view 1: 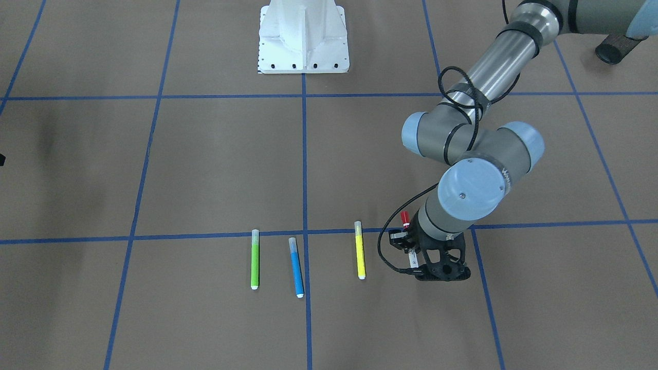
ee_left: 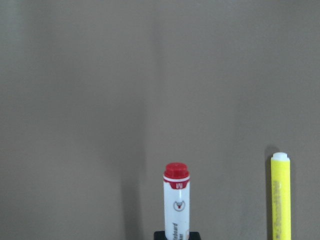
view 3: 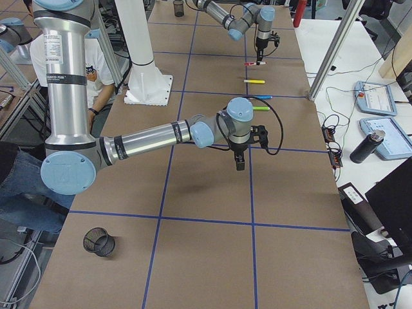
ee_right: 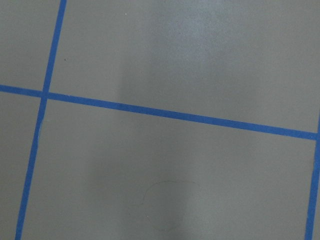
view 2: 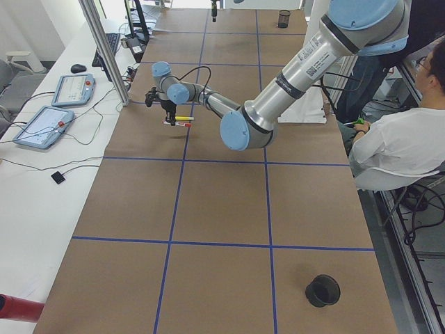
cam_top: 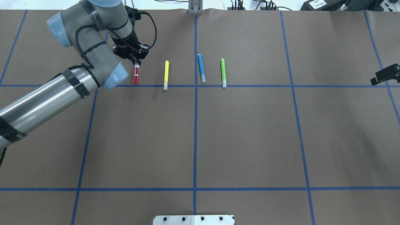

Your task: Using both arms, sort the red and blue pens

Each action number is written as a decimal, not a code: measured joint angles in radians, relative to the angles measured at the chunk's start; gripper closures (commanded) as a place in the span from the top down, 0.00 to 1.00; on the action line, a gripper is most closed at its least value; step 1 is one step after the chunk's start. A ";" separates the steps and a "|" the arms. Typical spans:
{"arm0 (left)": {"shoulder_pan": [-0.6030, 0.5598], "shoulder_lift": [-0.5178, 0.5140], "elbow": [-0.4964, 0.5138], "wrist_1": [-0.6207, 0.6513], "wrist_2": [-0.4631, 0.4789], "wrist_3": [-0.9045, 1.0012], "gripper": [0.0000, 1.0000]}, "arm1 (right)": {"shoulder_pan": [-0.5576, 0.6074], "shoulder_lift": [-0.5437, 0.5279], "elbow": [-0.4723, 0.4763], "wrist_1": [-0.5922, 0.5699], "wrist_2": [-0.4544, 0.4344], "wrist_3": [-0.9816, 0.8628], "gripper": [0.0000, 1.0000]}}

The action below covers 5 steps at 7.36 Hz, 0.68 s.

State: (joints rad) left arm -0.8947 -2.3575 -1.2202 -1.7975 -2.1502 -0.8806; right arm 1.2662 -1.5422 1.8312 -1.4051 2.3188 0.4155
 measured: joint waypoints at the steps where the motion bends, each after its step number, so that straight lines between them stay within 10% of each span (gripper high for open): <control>1: -0.016 0.095 -0.124 -0.032 0.011 -0.032 0.00 | -0.016 0.031 -0.003 0.000 -0.004 0.044 1.00; 5: -0.048 0.639 -0.649 -0.192 0.241 -0.167 0.00 | -0.086 0.137 -0.004 0.001 -0.050 0.209 1.00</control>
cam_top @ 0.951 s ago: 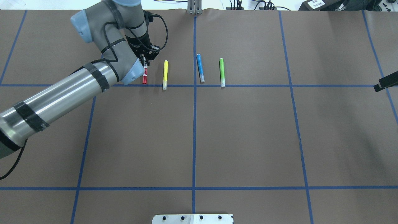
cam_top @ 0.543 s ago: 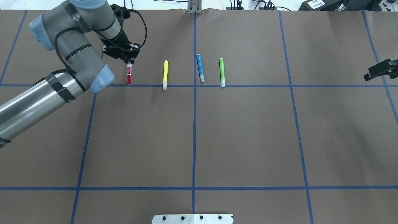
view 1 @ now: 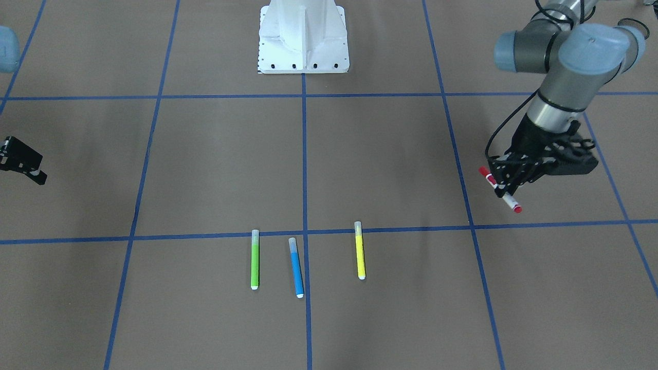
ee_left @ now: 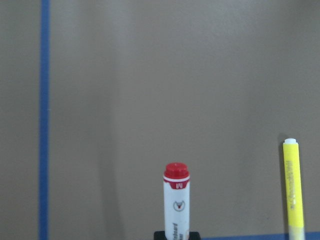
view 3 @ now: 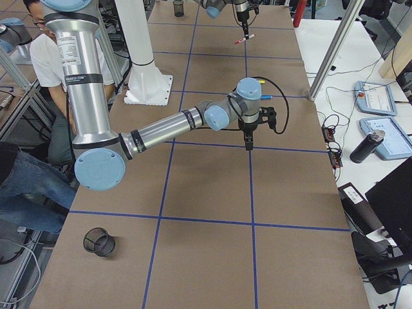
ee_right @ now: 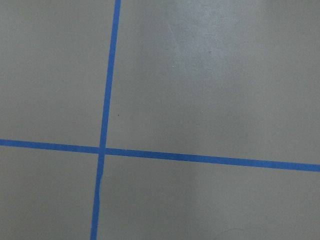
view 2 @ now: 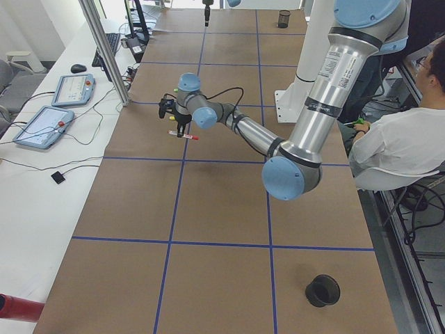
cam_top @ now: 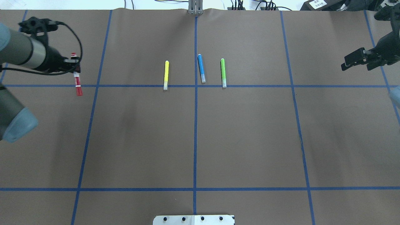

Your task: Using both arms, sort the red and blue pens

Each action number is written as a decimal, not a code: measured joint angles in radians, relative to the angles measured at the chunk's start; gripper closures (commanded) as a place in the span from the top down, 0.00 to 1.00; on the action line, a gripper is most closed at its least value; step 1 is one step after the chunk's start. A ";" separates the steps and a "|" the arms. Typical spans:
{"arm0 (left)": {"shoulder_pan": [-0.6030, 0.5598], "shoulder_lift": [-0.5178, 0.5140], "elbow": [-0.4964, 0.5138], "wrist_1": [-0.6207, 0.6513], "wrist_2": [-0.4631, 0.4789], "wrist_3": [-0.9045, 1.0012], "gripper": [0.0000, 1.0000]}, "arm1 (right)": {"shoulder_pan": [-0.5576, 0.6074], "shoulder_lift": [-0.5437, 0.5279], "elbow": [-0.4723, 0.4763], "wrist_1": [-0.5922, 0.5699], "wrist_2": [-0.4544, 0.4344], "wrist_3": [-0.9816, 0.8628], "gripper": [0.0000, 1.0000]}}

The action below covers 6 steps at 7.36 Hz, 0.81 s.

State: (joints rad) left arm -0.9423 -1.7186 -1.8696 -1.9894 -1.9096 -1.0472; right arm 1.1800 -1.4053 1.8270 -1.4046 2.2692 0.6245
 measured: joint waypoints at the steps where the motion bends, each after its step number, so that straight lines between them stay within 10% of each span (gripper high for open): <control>1: -0.024 0.148 -0.082 -0.074 0.033 -0.026 0.00 | -0.011 0.016 0.000 0.000 -0.014 0.027 1.00; 3: -0.091 0.405 -0.128 -0.310 0.054 -0.138 0.00 | -0.021 0.028 0.000 0.000 -0.026 0.048 1.00; 6: -0.128 0.527 0.022 -0.638 0.121 -0.234 0.00 | -0.025 0.031 0.001 0.000 -0.032 0.052 1.00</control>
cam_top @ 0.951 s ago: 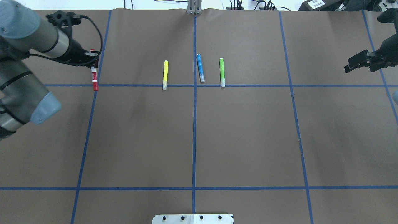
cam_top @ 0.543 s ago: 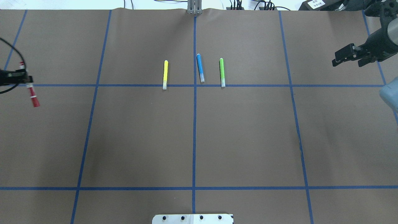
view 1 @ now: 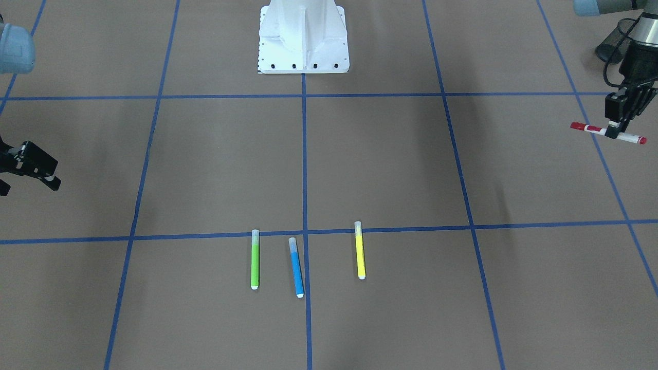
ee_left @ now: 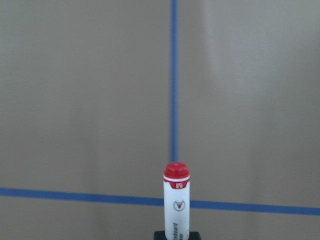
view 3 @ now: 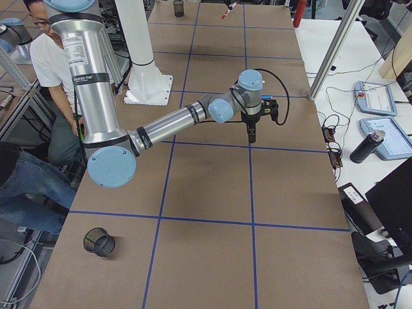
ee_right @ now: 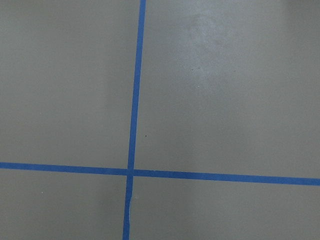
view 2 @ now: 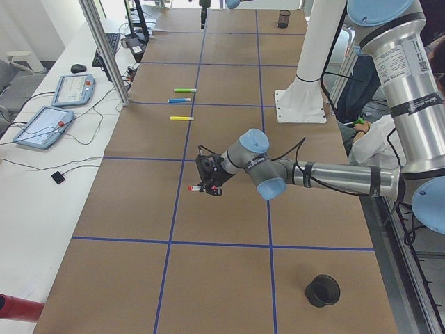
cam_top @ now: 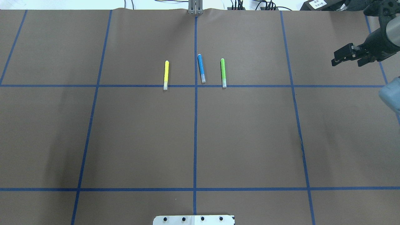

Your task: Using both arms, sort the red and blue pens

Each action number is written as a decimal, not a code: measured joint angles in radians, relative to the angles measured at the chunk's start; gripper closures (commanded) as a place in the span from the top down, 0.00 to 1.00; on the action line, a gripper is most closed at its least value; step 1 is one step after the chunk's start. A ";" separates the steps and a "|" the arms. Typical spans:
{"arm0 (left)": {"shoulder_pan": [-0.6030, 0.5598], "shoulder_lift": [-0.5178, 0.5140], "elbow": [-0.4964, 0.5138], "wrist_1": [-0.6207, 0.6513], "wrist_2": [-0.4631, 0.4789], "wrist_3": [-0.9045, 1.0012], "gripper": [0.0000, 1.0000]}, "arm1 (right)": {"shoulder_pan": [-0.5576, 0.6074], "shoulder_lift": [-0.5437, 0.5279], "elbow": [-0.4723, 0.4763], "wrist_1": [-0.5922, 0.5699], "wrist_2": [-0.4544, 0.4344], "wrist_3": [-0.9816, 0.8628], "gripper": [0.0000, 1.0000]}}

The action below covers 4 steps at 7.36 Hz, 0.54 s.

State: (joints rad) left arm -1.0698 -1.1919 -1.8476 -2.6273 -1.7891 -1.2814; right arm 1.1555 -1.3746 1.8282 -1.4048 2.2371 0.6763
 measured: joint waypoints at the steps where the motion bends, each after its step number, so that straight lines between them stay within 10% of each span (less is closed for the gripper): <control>1: -0.004 0.008 0.125 -0.184 -0.007 0.028 0.00 | 0.000 0.000 0.000 0.000 0.000 0.000 1.00; 4: -0.163 0.025 0.309 -0.481 -0.137 0.159 0.00 | 0.000 0.000 0.000 0.000 0.000 0.000 1.00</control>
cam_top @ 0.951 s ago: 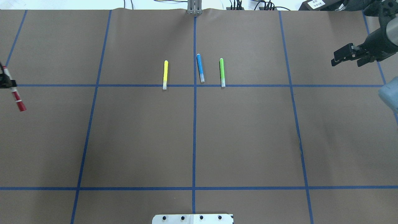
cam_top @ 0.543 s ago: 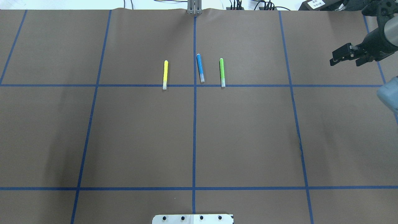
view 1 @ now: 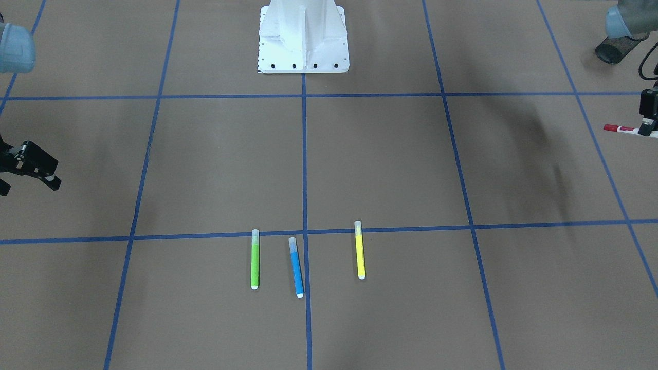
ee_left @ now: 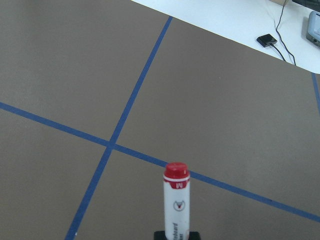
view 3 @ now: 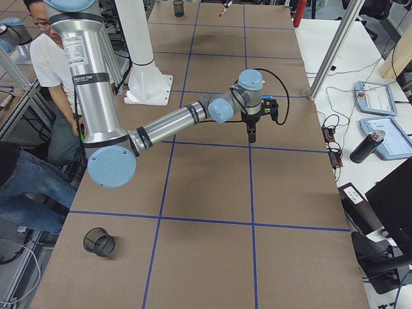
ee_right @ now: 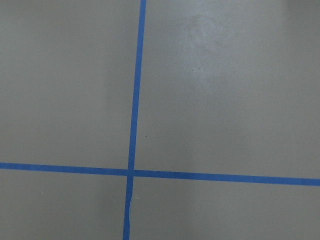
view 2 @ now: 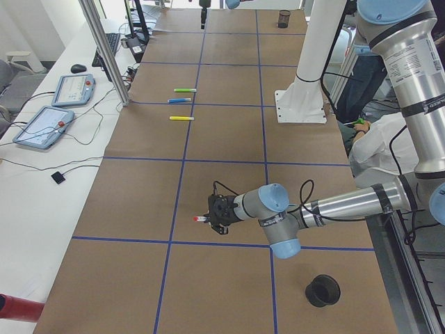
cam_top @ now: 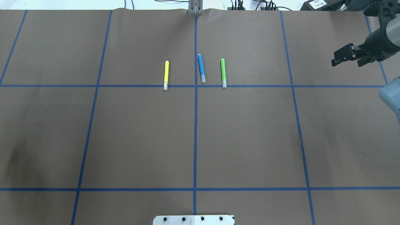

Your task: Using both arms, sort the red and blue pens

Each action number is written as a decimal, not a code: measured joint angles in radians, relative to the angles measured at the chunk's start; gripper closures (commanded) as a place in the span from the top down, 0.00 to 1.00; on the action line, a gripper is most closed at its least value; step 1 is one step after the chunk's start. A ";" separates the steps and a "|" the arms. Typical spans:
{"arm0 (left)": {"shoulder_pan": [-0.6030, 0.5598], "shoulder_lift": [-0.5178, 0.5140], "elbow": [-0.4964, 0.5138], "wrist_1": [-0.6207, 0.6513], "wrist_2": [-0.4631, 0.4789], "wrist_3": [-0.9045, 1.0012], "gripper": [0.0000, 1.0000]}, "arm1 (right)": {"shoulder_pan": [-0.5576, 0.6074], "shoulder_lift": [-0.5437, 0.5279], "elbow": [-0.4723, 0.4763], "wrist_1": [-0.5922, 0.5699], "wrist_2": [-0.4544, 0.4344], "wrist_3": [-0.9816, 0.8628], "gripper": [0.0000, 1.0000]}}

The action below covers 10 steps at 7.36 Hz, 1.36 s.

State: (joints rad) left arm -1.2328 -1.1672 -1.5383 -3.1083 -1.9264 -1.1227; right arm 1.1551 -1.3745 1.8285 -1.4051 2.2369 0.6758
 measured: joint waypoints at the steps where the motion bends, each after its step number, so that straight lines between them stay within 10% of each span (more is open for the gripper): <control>1: -0.042 0.027 0.030 -0.084 -0.028 0.041 0.00 | -0.001 0.000 -0.001 0.000 0.000 0.000 1.00; 10: -0.356 0.365 0.337 -0.735 -0.046 0.367 0.00 | -0.010 0.000 -0.018 0.000 0.000 0.000 1.00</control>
State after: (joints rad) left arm -1.5884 -0.8018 -1.2010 -3.8437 -1.9726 -0.7559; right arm 1.1447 -1.3745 1.8109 -1.4048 2.2366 0.6759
